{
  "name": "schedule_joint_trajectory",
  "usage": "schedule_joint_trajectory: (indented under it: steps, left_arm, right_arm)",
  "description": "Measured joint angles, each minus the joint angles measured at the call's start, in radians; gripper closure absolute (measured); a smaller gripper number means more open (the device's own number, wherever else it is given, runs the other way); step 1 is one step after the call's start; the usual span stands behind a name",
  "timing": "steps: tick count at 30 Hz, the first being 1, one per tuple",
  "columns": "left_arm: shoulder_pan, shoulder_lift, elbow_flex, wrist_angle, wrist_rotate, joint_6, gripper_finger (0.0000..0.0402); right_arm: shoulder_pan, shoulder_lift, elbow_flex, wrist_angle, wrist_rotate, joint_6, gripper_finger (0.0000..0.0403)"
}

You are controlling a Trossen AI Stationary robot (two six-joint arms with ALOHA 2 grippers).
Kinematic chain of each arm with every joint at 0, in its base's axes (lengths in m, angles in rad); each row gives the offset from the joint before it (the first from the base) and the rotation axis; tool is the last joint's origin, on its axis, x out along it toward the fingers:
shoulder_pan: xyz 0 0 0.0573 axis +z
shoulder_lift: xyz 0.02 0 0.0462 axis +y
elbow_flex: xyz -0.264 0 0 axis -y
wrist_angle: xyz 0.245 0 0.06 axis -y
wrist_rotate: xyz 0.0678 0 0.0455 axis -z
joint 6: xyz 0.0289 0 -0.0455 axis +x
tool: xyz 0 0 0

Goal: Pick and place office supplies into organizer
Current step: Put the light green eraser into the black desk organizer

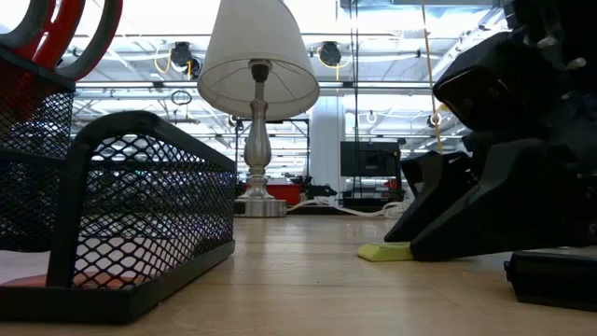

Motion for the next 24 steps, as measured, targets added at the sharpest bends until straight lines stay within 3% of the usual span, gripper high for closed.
schedule_joint_trajectory:
  steps: [7, 16, 24]
  left_arm:
    - [0.0, 0.0, 0.0, -0.003, 0.0, 0.001, 0.0153]
    - [0.001, 0.0, 0.0, -0.004, 0.0, 0.007, 0.0153]
    - [0.001, 0.0, -0.005, -0.009, 0.0, -0.023, 0.0153]
  right_arm:
    - [0.0, 0.0, -0.001, -0.008, 0.004, 0.041, 0.0338]
    - [0.002, -0.008, -0.005, 0.184, -0.014, -0.068, 0.0331]
    - [-0.001, -0.13, -0.005, 0.133, 0.171, -0.23, 0.0336]
